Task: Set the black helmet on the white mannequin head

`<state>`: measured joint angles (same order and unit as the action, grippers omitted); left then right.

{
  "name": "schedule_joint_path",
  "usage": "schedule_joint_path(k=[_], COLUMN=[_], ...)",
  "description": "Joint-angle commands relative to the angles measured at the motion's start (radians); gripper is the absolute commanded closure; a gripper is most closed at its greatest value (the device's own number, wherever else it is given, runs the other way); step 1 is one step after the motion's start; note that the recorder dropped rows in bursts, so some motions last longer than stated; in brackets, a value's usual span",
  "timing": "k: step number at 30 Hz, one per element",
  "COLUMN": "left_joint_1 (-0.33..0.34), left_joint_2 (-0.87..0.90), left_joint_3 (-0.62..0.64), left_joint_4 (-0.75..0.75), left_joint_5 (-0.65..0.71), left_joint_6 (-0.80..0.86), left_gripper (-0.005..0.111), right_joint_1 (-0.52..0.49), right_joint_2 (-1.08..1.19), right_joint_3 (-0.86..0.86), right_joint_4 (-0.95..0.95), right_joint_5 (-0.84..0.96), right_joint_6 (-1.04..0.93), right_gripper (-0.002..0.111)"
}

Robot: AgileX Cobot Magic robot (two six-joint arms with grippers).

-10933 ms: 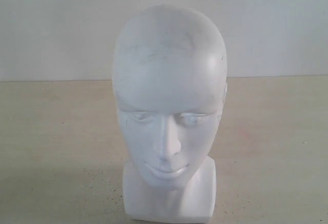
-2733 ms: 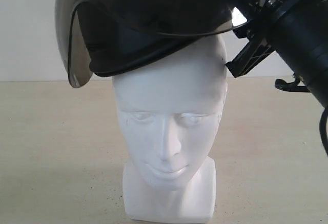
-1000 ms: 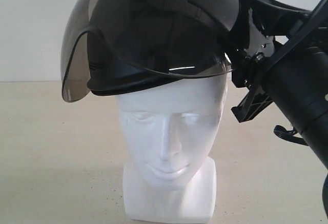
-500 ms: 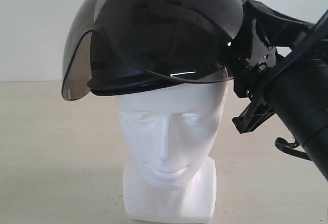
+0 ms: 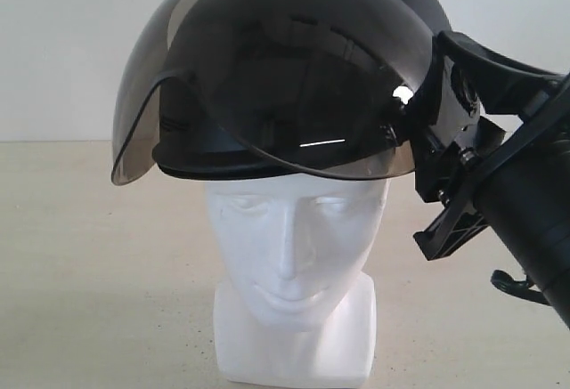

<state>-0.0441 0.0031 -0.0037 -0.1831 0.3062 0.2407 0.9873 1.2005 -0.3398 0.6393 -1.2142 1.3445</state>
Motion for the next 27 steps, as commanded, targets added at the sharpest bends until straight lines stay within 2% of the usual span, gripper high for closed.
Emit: schedule_joint_path(k=[1,18,27], left_joint_1=[-0.003,-0.003,-0.003], left_joint_2=[-0.003,-0.003,-0.003], left_joint_3=[0.004,0.004,0.004], left_joint_4=[-0.011,-0.011,-0.011], left_joint_5=[0.0,0.0,0.0], left_joint_6=[0.0,0.0,0.0], left_gripper=[0.102,0.102,0.102], right_joint_1=[-0.01,-0.01,-0.01], right_joint_2=[-0.013,-0.013,-0.013], right_joint_3=[0.037,0.108,0.108], right_joint_4=[0.117,0.167,0.196], right_joint_5=[-0.007,0.015,0.104], right_joint_6=[-0.084,-0.028,-0.039], right_gripper=[0.108,0.108,0.108])
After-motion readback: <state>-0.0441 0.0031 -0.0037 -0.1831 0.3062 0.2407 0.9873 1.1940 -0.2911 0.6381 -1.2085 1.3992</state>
